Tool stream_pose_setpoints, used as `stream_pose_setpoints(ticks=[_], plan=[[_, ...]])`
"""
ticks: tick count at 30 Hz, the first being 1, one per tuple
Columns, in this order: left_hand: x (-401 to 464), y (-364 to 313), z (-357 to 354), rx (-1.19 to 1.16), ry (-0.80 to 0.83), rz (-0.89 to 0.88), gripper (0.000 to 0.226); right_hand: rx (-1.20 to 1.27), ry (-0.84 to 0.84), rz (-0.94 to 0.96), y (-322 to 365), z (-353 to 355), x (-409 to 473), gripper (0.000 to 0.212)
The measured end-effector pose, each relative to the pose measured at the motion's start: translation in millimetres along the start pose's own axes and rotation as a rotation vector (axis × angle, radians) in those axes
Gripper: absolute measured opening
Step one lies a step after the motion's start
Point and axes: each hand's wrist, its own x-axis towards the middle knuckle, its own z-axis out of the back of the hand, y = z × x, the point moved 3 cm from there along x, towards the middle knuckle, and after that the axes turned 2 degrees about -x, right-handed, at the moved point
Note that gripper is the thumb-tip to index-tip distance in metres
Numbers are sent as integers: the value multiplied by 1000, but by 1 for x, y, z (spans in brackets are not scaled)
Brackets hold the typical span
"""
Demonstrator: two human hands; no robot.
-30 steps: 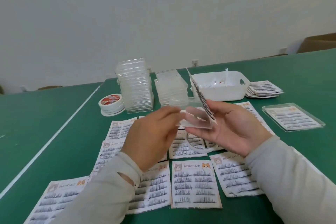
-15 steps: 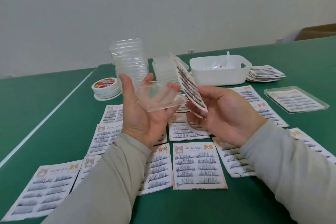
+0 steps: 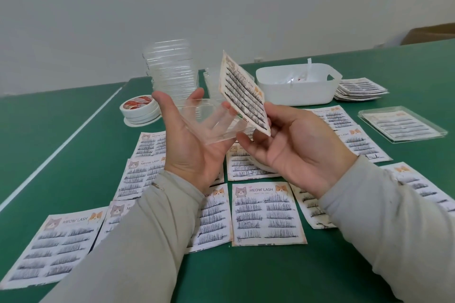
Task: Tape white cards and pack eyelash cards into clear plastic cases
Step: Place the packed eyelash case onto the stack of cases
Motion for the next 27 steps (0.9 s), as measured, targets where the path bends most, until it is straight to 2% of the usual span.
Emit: stream_pose_setpoints(ticks=[10,15,19,27], plan=[[-2,-4,-3,108,24,-10,92,-44,-67,-27,1,4,1,17],[-4,-4,-3,207,13,-6,89,22,-47,24,11,2,-1,17],[-6,-3,-1,239,-76,93,85,61,-5,138,26,3,-3,20],[-11,6,-2,211,-33,324,92,97,-41,303,47,5,-8,19]])
